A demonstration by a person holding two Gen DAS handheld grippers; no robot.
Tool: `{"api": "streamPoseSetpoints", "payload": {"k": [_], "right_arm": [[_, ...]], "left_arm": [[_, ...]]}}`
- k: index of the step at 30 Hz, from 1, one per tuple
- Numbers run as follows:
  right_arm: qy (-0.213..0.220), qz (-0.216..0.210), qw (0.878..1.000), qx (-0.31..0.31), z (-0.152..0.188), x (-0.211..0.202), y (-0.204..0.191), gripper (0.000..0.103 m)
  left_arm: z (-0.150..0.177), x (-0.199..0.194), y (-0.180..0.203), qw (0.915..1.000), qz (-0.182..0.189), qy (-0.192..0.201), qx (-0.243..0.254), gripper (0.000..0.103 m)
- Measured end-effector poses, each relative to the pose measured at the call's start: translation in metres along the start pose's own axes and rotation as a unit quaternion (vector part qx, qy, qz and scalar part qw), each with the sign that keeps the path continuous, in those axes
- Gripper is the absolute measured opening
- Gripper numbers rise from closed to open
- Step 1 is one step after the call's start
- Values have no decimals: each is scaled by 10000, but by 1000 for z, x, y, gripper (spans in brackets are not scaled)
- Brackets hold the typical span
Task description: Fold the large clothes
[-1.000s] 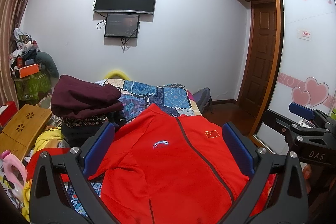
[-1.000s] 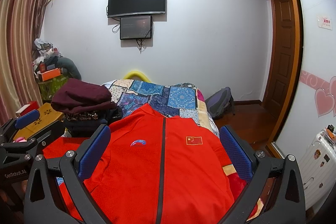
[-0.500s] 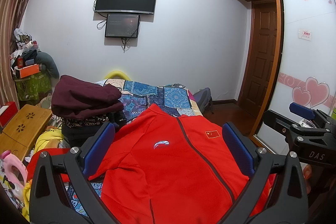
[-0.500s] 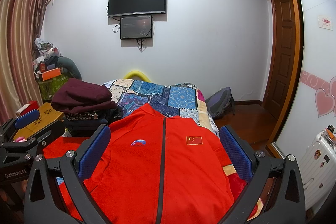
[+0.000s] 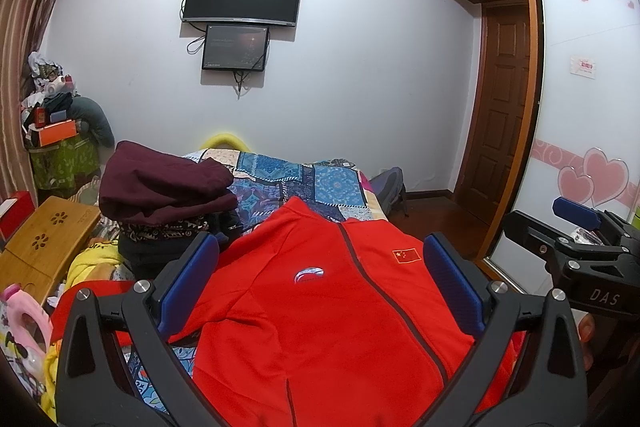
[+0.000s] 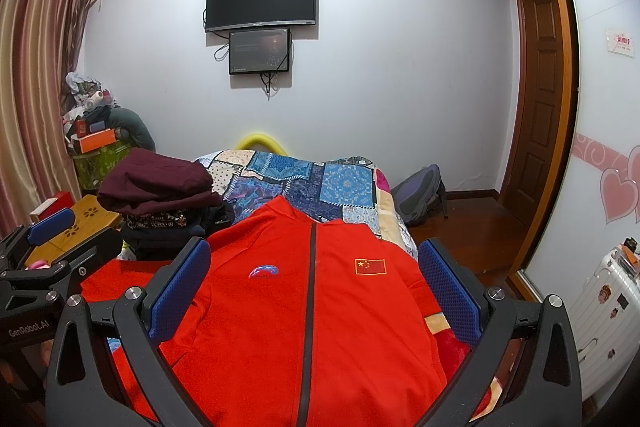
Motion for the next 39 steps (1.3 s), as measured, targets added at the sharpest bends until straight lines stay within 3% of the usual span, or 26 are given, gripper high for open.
{"api": "streamPoseSetpoints", "payload": {"k": [15,21,24,27,32,35,39], "right_arm": [[-251,15,9997,33,10,16,3,103],[-523,37,9986,40,18,36,5,103],[-691,54,9976,49,25,47,5,103],[-876,74,9961,77,32,59,6,103],[-1197,95,9927,53,44,80,7,103],[-1351,110,9908,-25,51,91,7,103],[-1597,72,9871,-34,63,107,6,103]], "left_arm": [[6,19,-16,9996,-206,-165,-75,103],[12,37,-57,9970,-716,-278,-135,103],[17,46,-92,9921,-1168,-360,-282,103],[27,51,-140,9810,-1831,-480,-416,103],[55,59,-210,9594,-2563,-882,-776,103],[80,57,-260,9402,-2958,-1126,-1258,103],[125,52,-323,9070,-3369,-1527,-2011,103]]}}
Point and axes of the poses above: each gripper's, at about its wrist camera, not at the fingertips, and x roughly the way its jaws point, y to its right, z to its underside, the point moved 4 cm from there along x, roughly the way its jaws point, and after that the axes turned 13 degrees about y, right-handed, at the moved point
